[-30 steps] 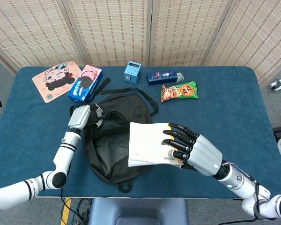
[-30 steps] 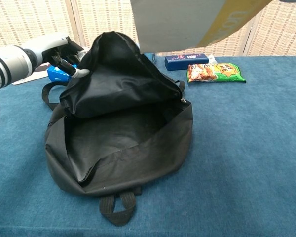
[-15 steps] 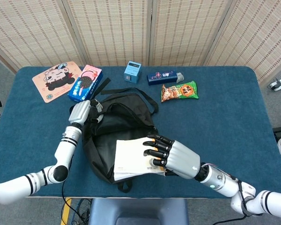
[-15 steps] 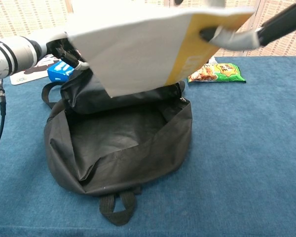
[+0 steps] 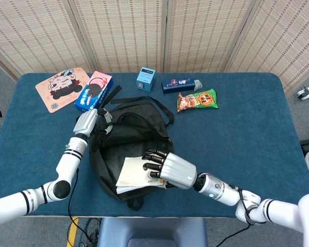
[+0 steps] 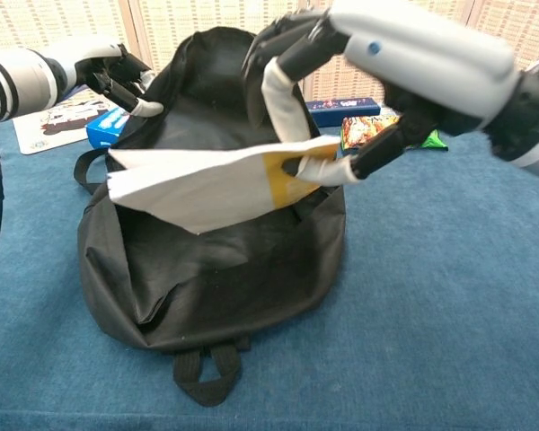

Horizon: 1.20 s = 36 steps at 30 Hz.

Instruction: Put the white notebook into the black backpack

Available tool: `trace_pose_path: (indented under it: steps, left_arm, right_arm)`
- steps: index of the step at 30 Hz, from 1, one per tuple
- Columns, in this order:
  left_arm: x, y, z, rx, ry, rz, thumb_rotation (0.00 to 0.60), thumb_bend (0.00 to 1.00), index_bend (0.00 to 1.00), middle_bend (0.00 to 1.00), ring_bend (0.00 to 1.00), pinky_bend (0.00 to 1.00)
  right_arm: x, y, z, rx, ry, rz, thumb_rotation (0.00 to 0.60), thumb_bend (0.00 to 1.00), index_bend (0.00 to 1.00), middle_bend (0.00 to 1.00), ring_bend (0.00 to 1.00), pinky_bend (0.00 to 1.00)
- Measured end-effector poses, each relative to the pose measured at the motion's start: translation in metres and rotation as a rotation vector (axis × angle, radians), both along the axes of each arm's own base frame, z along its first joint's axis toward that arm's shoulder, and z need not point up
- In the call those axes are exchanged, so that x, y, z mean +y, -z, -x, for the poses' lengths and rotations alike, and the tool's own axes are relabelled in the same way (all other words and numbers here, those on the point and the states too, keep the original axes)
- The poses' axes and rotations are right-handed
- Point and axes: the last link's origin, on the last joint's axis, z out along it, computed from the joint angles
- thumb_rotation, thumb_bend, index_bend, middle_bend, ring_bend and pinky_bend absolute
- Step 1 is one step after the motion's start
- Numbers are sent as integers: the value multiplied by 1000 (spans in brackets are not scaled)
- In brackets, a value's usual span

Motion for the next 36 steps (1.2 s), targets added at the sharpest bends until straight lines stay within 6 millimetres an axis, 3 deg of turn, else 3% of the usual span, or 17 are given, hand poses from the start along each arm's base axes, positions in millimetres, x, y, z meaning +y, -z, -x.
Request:
trace_pose_path:
  steps: [17, 36]
  left_arm:
    - [-5, -14, 0, -18, -17, 18, 600, 554, 799, 391, 322, 185]
    - [-7, -23, 2, -45, -28, 50, 600, 554, 792, 391, 322, 185]
  right_arm:
    - [-33, 62, 6, 143, 8, 23, 600, 609, 709, 484, 247, 192]
    - [-63, 103, 10, 244, 100, 54, 600, 608, 709, 492, 248, 192]
